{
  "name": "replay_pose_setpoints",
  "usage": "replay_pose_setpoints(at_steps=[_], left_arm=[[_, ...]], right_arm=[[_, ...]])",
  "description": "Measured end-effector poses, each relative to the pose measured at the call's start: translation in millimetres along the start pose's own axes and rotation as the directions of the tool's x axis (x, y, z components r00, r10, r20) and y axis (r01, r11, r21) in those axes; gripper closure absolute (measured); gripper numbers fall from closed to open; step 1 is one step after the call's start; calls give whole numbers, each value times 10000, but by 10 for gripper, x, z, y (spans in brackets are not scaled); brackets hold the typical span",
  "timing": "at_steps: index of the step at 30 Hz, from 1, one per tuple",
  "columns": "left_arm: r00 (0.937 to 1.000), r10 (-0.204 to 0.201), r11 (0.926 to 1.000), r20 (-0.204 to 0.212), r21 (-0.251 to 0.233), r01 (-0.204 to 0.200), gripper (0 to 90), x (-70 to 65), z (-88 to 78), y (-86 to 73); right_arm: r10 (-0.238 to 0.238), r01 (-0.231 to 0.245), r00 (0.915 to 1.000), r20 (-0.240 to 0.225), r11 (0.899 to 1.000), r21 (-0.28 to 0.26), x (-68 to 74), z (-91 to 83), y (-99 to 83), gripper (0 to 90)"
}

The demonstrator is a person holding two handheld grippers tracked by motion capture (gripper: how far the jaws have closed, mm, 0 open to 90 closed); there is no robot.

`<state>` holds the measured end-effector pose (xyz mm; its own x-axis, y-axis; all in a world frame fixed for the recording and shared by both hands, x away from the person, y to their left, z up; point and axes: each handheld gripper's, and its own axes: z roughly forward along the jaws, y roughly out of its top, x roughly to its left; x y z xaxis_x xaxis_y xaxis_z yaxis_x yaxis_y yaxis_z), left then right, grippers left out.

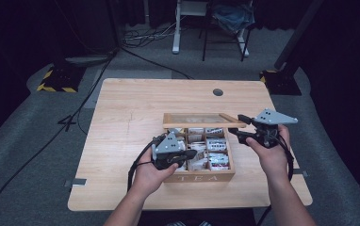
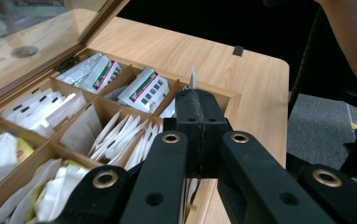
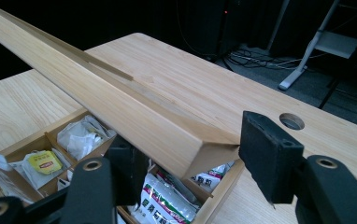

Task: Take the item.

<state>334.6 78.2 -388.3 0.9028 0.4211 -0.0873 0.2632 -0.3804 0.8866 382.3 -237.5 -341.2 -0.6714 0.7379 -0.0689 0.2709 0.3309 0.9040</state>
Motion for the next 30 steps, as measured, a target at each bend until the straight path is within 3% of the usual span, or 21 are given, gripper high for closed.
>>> replay_pose_setpoints(at_steps=[4, 11, 20, 21, 25, 26, 27, 30], left_arm=[[9998, 54, 10000, -212, 3, -54, 900, 0, -144, -29], [9968, 200, 9981, -777, -565, -245, 900, -7, -472, -49], [9910, 4, 9980, -1336, -625, -88, 900, 32, -650, -132], [9878, -168, 9980, -1550, -629, 71, 900, 61, -690, -167], [9832, -454, 9969, -1769, -716, 331, 900, 106, -747, -216], [9807, -507, 9968, -1887, -709, 379, 900, 122, -766, -230], [9738, -689, 9959, -2165, -720, 544, 900, 153, -806, -258], [9685, -908, 9938, -2317, -832, 733, 900, 187, -842, -286]], right_arm=[[3, -3, 10000, 26, 10000, -14, 2, 0, -1, 440], [-40, 40, 9999, 98, 10000, -2, 9, 11, -6, 442], [-59, 58, 9999, 101, 10000, 44, 9, 30, -19, 441], [-67, 66, 9999, 109, 10000, 49, 10, 29, -20, 441], [-67, 67, 9999, 108, 10000, 46, 11, 28, -23, 441], [-67, 67, 9999, 108, 10000, 46, 11, 28, -23, 441], [-33, 33, 9999, 103, 10000, 36, 11, 25, -24, 441], [-22, 22, 10000, 91, 10000, 13, 9, 24, -26, 441]])
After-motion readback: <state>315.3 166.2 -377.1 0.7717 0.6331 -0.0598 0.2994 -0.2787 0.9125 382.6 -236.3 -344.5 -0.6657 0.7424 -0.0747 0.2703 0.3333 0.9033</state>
